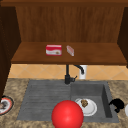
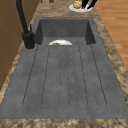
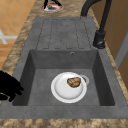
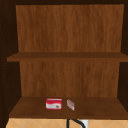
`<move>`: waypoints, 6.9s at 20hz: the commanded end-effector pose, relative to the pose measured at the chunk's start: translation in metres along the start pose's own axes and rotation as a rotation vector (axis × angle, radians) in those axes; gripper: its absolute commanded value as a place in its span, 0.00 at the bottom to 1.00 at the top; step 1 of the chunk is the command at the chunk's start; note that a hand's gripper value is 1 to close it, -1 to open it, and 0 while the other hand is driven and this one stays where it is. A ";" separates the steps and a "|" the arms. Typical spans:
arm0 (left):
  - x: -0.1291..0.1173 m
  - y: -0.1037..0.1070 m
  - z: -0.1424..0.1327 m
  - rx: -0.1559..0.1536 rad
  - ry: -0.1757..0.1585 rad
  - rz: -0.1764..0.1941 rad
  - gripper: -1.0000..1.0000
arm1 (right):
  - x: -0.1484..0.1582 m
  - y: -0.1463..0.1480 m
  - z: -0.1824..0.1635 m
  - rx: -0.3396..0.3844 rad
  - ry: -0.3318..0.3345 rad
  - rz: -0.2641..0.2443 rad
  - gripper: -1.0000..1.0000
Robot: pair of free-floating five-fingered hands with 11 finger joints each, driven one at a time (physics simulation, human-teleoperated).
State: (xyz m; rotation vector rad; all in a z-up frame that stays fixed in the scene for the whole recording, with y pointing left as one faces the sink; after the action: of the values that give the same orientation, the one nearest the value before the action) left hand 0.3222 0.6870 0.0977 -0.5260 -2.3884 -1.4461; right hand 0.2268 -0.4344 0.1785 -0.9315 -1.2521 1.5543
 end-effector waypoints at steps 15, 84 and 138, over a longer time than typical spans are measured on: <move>-0.001 0.001 0.018 0.031 -0.051 -0.003 1.00 | 0.000 0.000 0.000 0.000 0.000 0.000 0.50; -0.032 -0.024 -0.072 0.009 0.027 -0.018 0.00 | 0.000 0.000 0.000 0.000 0.000 0.000 0.50; -0.057 0.035 -0.101 0.019 0.001 -0.061 1.00 | 0.000 0.000 0.000 0.000 0.000 0.000 0.50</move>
State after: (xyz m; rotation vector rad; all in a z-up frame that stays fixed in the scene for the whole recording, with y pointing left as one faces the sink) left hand 0.3948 0.6098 0.1419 -0.4721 -2.4744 -1.4238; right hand 0.2268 -0.4344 0.1785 -0.9315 -1.2521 1.5543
